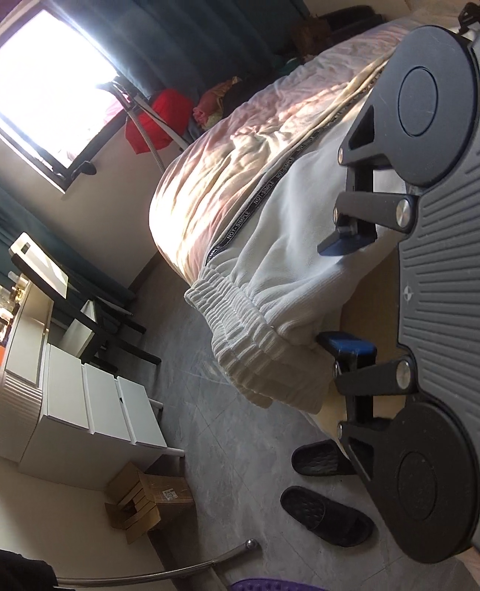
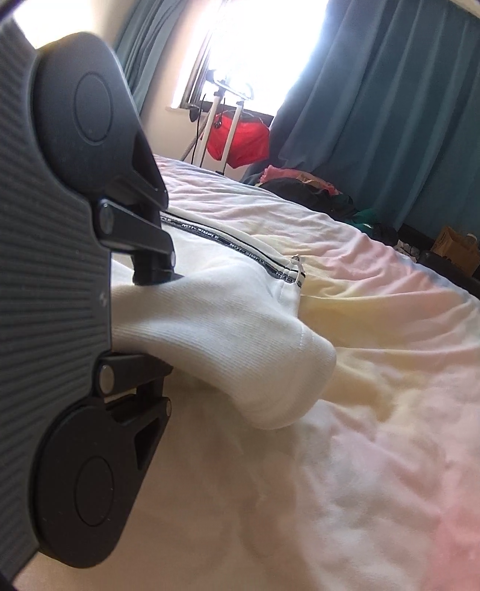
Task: Fold clothes
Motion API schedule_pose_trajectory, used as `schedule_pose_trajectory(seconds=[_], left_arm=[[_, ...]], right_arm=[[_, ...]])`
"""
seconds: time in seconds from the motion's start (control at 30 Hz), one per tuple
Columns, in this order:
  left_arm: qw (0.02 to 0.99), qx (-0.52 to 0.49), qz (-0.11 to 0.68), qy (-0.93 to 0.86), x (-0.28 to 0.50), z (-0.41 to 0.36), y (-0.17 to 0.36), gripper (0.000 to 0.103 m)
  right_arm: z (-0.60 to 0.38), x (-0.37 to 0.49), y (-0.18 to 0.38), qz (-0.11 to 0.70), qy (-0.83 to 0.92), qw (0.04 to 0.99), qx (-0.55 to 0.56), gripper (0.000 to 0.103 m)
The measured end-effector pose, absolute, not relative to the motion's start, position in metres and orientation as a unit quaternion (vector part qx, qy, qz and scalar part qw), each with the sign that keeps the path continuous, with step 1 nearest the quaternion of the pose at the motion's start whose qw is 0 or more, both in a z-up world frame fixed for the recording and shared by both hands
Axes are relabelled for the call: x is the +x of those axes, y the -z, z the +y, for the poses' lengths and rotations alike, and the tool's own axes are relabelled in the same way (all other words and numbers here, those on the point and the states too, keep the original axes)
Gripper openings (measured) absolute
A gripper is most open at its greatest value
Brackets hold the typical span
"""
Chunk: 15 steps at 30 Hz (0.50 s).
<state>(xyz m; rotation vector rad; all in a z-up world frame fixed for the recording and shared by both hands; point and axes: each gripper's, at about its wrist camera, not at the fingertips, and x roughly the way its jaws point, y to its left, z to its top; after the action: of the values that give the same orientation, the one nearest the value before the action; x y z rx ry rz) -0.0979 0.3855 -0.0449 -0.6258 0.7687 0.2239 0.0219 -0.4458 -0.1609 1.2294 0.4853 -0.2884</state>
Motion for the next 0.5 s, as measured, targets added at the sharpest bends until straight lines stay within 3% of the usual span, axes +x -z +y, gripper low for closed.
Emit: schedule_pose_trajectory(seconds=[0.1,0.13,0.2,0.27,0.33,0.5], left_arm=[[0.892,-0.244,0.369,-0.096,-0.106,0.370,0.029,0.065],[0.896,-0.233,0.366,-0.093,-0.109,0.365,0.023,0.068],[0.905,-0.216,0.355,-0.091,-0.112,0.353,0.010,0.074],[0.916,-0.201,0.339,-0.077,-0.113,0.339,-0.003,0.075],[0.924,-0.185,0.328,-0.063,-0.110,0.322,-0.014,0.075],[0.939,-0.157,0.305,-0.034,-0.090,0.265,-0.034,0.077]], right_arm=[[-0.450,0.021,0.169,0.214,0.113,0.762,0.600,0.027],[-0.451,0.020,0.171,0.211,0.105,0.756,0.610,0.034],[-0.454,0.020,0.177,0.203,0.091,0.744,0.630,0.052],[-0.457,0.019,0.182,0.196,0.077,0.730,0.650,0.078],[-0.458,0.020,0.184,0.193,0.070,0.722,0.661,0.084],[-0.459,0.025,0.183,0.198,0.061,0.734,0.646,0.084]])
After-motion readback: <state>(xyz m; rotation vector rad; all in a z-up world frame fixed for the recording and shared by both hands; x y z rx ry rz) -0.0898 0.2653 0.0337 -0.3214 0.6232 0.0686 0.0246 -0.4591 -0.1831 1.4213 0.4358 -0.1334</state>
